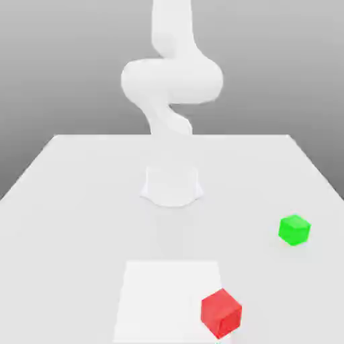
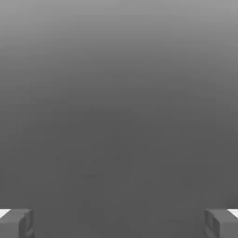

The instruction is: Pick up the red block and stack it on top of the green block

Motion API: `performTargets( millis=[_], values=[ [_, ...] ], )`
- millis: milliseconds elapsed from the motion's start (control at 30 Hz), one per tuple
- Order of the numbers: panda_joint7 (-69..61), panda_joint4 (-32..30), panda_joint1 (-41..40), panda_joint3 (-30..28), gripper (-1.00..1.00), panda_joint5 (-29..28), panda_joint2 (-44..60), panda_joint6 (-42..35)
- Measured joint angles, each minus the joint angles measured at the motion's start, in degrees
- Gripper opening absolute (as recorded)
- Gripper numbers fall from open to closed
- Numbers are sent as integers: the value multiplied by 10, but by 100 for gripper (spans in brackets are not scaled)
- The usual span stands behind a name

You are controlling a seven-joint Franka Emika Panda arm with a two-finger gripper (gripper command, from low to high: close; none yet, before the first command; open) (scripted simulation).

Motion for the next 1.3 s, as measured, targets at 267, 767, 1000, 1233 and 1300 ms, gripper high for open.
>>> performTargets(
  millis=[267,767,1000,1233,1300],
  values=[
    [-87,-35,50,-17,0,21,170,67],
    [-214,-98,100,-7,0,12,480,191],
    [-224,-90,100,-2,-100,6,617,291],
    [-223,-90,99,-2,-100,4,616,290],
    [-222,-95,100,-3,-100,2,585,264]
  ],
)
